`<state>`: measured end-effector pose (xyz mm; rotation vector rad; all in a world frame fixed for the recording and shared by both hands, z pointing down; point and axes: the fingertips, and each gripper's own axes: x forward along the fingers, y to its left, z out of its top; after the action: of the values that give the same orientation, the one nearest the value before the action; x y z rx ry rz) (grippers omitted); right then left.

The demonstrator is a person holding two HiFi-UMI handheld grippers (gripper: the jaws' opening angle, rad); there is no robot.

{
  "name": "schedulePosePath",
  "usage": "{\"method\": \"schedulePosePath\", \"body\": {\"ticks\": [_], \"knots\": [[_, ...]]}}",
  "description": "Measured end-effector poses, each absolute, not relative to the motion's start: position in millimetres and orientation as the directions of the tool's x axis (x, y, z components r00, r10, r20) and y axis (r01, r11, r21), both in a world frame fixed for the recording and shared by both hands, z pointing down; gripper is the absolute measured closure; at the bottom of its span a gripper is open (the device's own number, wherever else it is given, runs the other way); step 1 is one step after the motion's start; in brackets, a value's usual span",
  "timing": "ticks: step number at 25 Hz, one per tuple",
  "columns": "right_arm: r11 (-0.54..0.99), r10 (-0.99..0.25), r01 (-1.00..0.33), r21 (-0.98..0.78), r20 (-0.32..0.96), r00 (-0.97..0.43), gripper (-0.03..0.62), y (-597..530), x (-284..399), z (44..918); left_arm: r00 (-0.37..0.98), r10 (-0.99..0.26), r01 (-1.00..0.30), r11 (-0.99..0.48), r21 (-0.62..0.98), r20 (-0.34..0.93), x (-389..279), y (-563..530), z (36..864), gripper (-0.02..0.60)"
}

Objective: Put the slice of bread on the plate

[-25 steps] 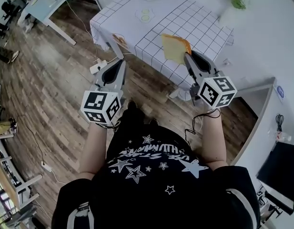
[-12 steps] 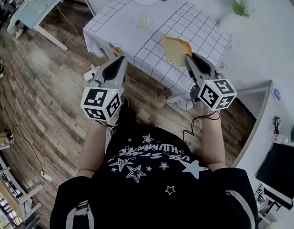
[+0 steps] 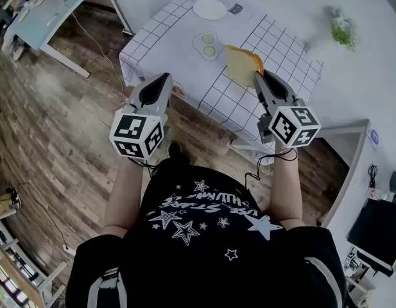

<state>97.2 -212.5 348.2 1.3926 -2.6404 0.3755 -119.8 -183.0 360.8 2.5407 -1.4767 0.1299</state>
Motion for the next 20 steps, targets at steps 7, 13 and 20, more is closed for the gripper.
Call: {"method": "schedulePosePath", "body": {"ticks": [7,13,20], "knots": [[0.485,-0.822,-0.863,-0.142,0.263,-0.506,0.508,-242,56,352,0.574,-0.801,-0.819,-0.560,0.128,0.172,-154,-233,361,0.572],[0.450,-0.835,-0.884,-0.130,0.289,-0.468,0.508,-246,37,362,0.620,-0.766,-0.785,-0.600,0.154,0.173,-168,-260,371,0.572],[0.408,-0.847,-0.904,-0.127,0.318,-0.427,0.508,-258,52,368,0.657,-0.729,-0.754,-0.635,0.170,0.192,-153,-283,378,0.574]]}}
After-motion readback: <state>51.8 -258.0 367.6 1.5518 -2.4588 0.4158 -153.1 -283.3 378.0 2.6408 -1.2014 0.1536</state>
